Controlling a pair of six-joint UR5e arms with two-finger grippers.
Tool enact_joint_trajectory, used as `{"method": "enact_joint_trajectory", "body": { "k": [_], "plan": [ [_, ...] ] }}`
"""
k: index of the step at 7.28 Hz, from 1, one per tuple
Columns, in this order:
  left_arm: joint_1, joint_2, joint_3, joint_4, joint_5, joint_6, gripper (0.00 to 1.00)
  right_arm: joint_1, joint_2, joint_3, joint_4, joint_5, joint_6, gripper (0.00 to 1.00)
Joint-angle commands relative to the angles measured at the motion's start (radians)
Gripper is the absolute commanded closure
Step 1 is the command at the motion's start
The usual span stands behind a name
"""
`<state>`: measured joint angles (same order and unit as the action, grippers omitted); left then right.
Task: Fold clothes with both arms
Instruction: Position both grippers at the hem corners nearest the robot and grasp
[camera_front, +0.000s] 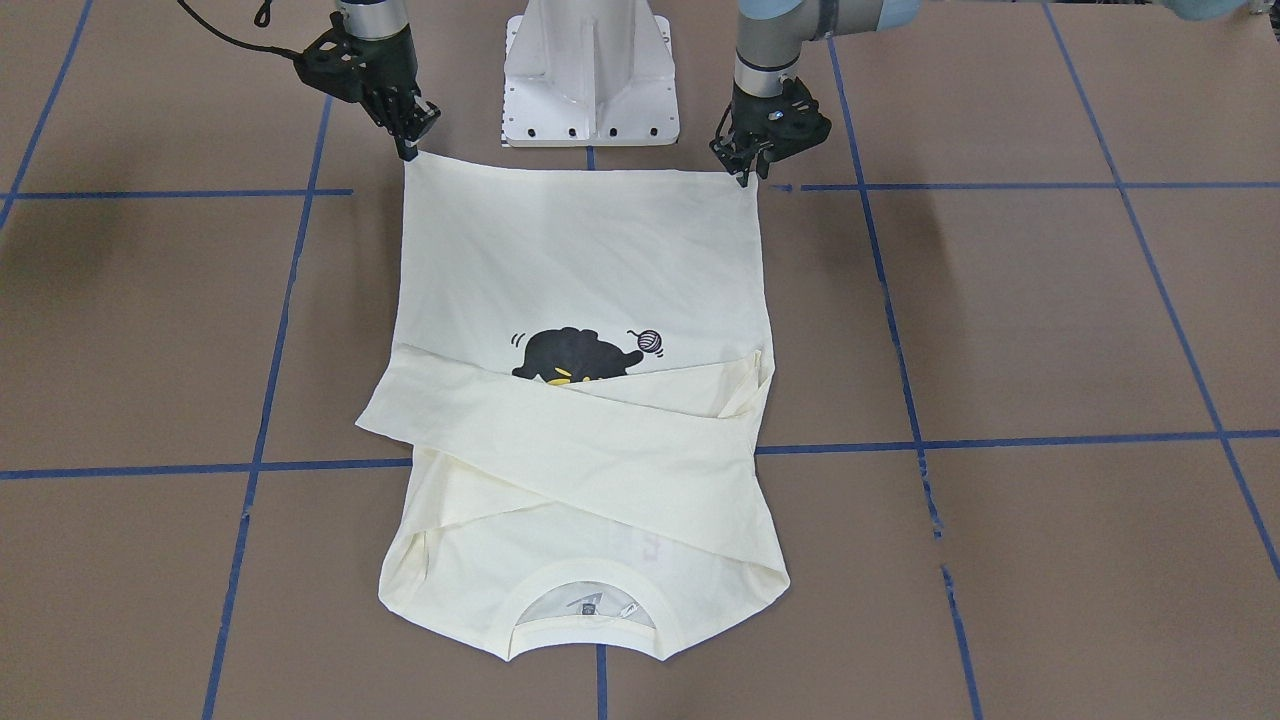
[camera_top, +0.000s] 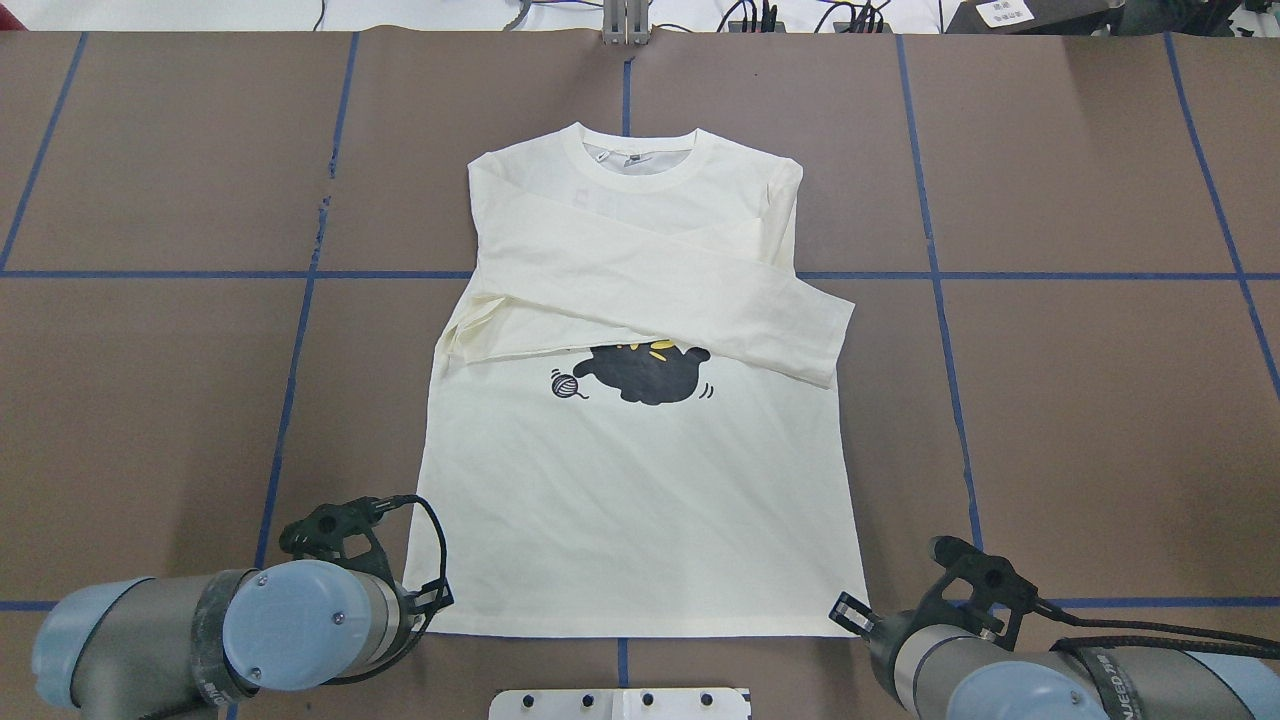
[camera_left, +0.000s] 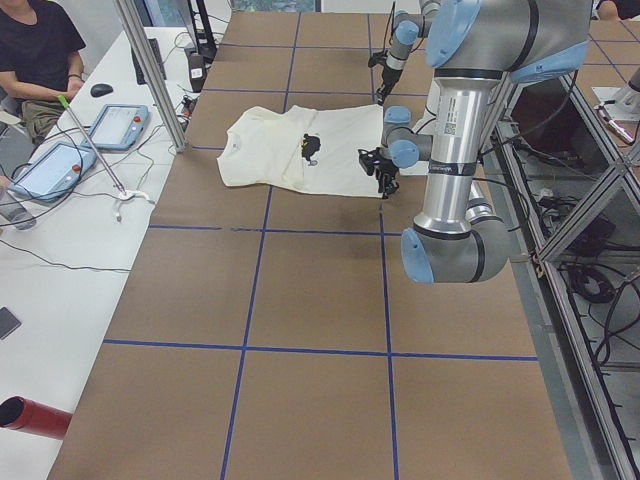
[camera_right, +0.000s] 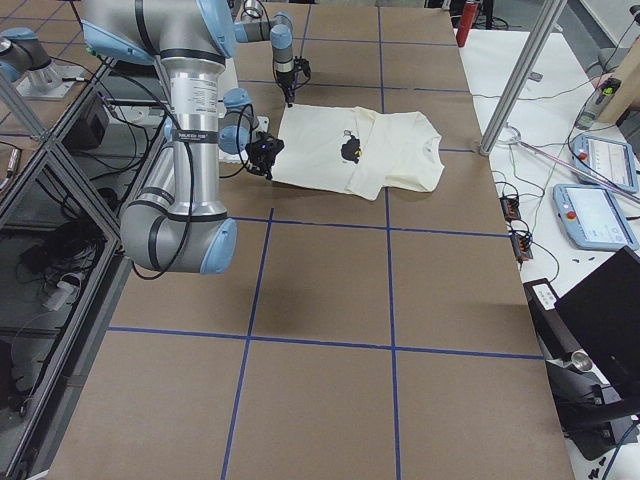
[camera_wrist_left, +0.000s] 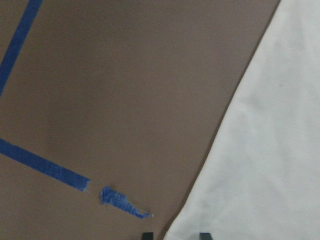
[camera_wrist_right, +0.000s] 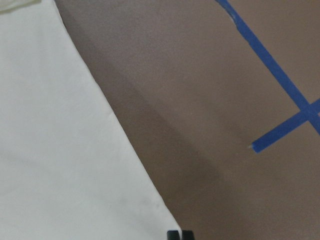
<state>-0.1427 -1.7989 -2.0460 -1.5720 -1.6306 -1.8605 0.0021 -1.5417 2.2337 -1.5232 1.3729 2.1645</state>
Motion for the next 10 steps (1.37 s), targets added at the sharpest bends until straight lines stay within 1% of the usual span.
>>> {"method": "enact_joint_trajectory", "body": {
  "k": [1,2,4,6,7,8,9,10],
  "plan": [
    [0.002,0.001,0.001,0.001,0.000,0.000,0.90,-0.001,0.002,0.000,0.000,0.000,0.000,1.00],
    [0.002,0.001,0.000,0.003,0.000,0.000,1.00,-0.001,0.002,0.000,0.000,0.000,0.000,1.00],
    [0.002,0.000,-0.023,0.003,-0.018,0.001,1.00,-0.002,0.005,0.000,0.000,0.000,0.000,1.00],
    [0.003,-0.002,-0.080,0.027,-0.032,-0.002,1.00,-0.002,0.000,0.006,0.002,0.000,0.000,1.00],
    [0.021,-0.002,-0.133,0.079,-0.044,-0.003,1.00,-0.023,-0.002,0.033,0.002,-0.002,0.000,1.00],
    [0.038,-0.002,-0.185,0.108,-0.045,-0.005,1.00,-0.049,-0.014,0.081,0.002,-0.005,0.002,1.00],
    [0.037,0.000,-0.254,0.139,-0.060,-0.014,1.00,-0.053,-0.043,0.148,0.000,-0.005,0.002,1.00],
    [0.020,-0.002,-0.326,0.156,-0.072,-0.014,1.00,0.016,-0.038,0.182,-0.023,0.006,-0.006,1.00]
  ]
}}
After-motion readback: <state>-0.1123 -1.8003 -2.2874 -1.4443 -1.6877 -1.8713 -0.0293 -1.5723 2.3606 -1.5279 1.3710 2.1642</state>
